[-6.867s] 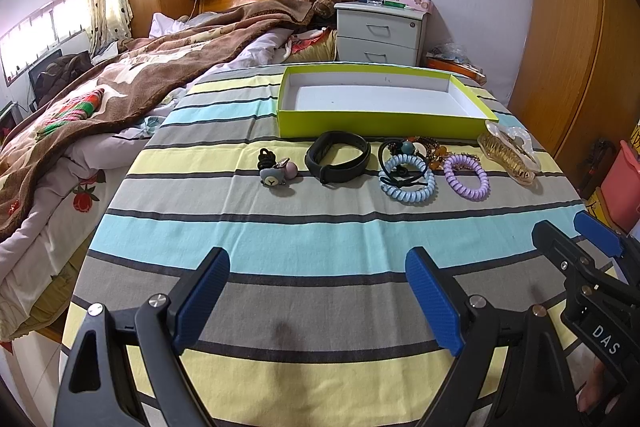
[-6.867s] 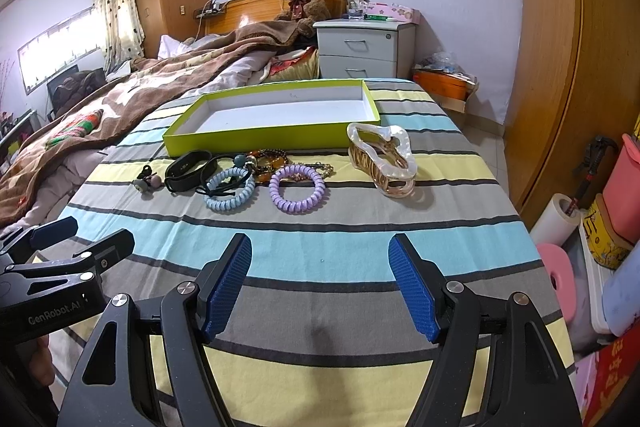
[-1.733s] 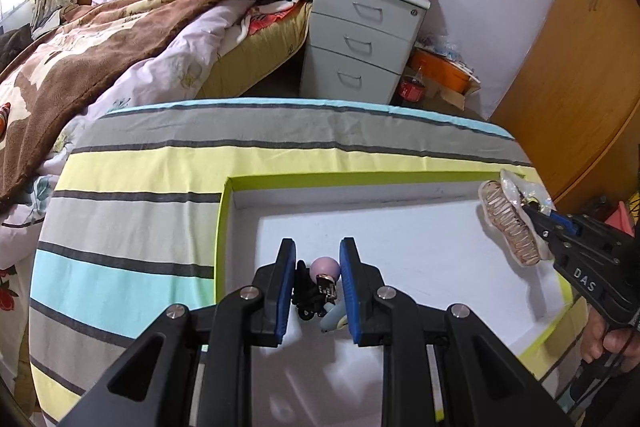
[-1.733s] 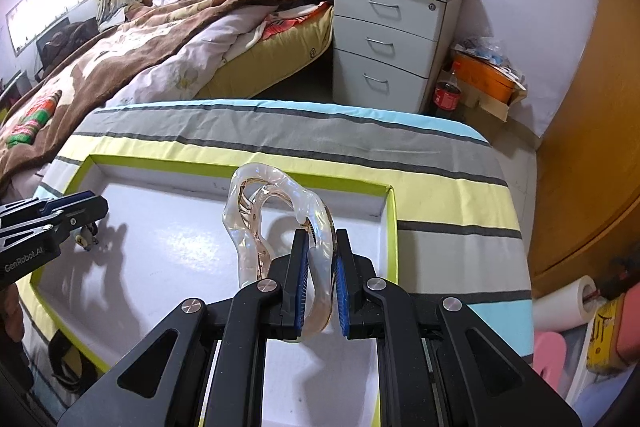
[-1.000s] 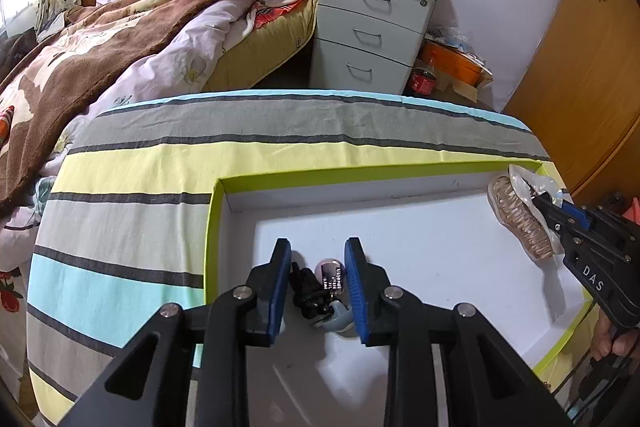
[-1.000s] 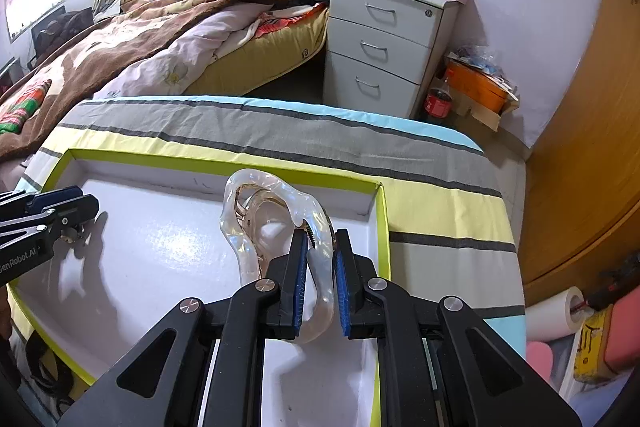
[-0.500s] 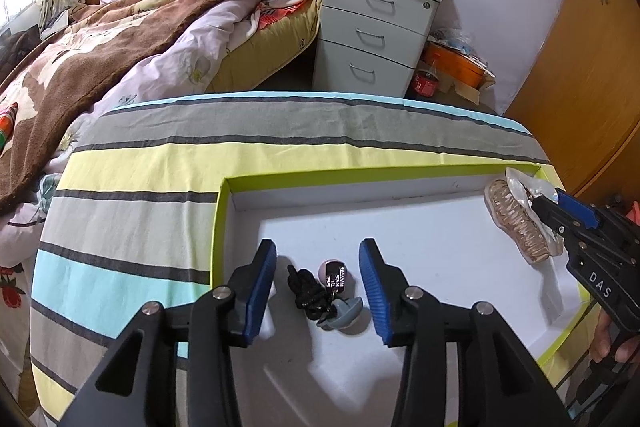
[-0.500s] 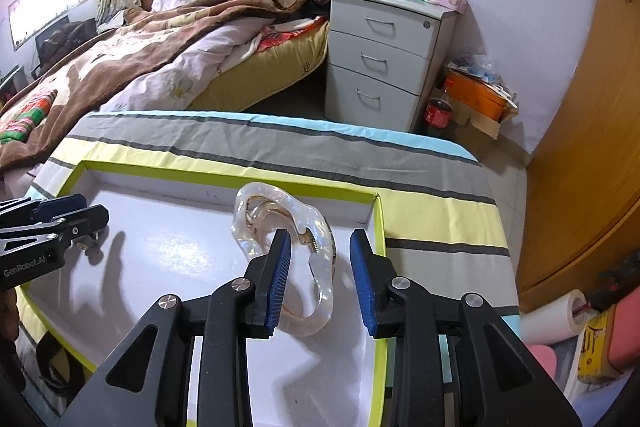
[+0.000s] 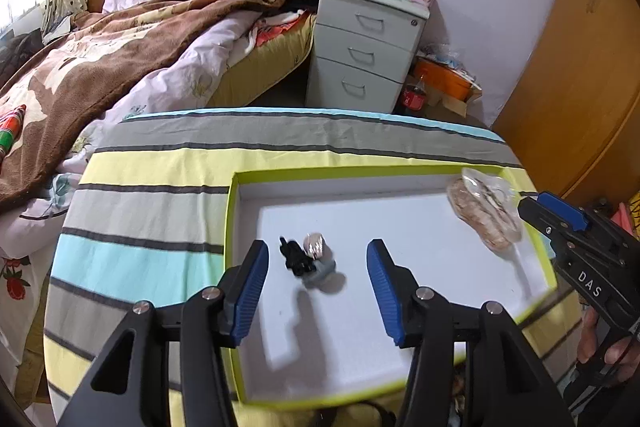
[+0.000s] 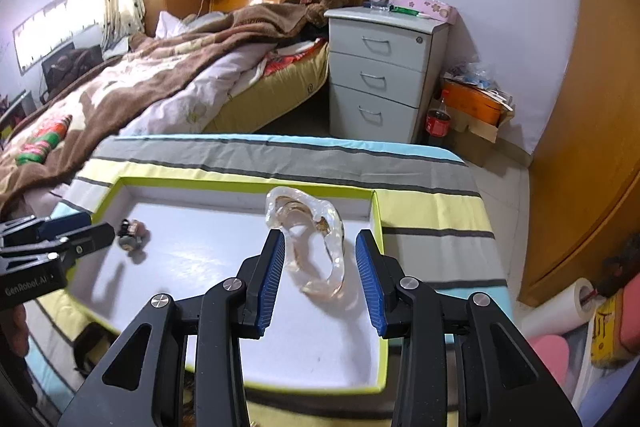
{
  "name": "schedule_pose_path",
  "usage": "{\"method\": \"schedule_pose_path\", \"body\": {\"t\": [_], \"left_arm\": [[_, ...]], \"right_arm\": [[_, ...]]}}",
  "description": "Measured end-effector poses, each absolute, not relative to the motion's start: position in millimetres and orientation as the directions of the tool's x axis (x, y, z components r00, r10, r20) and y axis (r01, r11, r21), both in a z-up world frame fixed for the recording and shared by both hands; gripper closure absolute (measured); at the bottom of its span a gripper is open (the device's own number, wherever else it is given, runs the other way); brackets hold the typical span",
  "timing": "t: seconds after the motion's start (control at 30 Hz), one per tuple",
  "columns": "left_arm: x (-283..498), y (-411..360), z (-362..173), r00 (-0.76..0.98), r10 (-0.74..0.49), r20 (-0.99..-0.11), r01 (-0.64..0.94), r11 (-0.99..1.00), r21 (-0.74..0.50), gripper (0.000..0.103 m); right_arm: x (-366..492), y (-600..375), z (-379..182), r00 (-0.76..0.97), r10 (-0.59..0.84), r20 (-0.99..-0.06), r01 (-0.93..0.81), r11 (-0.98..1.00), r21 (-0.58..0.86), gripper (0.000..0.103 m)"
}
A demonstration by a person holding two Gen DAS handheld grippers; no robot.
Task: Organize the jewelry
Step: 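Open the left tool to drop the hair tie while the right tool releases the claw clip, then withdraw both tools from the box back toward the remaining jewelry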
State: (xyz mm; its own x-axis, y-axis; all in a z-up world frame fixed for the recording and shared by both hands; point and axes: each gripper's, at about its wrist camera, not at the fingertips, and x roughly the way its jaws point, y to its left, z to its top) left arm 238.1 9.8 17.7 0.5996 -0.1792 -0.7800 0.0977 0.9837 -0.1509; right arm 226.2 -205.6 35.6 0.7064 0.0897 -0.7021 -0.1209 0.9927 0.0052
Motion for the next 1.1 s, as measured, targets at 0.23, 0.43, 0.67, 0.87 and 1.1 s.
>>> {"method": "schedule_pose_path", "body": {"t": [0.23,0.43,0.67,0.87,1.1], "left_arm": [[205.3,13.0,31.8,0.63,-0.175,-0.756,0.103,0.984,-0.142,0.05],[175.8,20.7,43.1,0.658,-0.163,-0.735,0.091,0.986,-0.137,0.05],[143.3,25.4,47.8,0.68,-0.141,-0.72,0.085,0.99,-0.114,0.05],[121.3,28.1,45.6,0.685,-0.139,-0.716,0.092,0.99,-0.104,0.05],[97.1,33.7,31.0,0.676,-0.187,-0.713,0.131,0.982,-0.133,0.05]], "right_arm": [[196.0,-204.3,48.1,0.73,0.11,-0.675,-0.114,0.993,0.039,0.065],[167.0,-204.1,55.0,0.749,0.134,-0.649,-0.114,0.991,0.073,0.065],[135.1,-199.7,57.2,0.763,0.15,-0.629,-0.122,0.989,0.088,0.065],[111.3,-197.7,50.5,0.763,0.155,-0.627,-0.123,0.988,0.095,0.065],[92.5,-201.8,30.0,0.74,0.157,-0.654,-0.11,0.988,0.112,0.065]]}}
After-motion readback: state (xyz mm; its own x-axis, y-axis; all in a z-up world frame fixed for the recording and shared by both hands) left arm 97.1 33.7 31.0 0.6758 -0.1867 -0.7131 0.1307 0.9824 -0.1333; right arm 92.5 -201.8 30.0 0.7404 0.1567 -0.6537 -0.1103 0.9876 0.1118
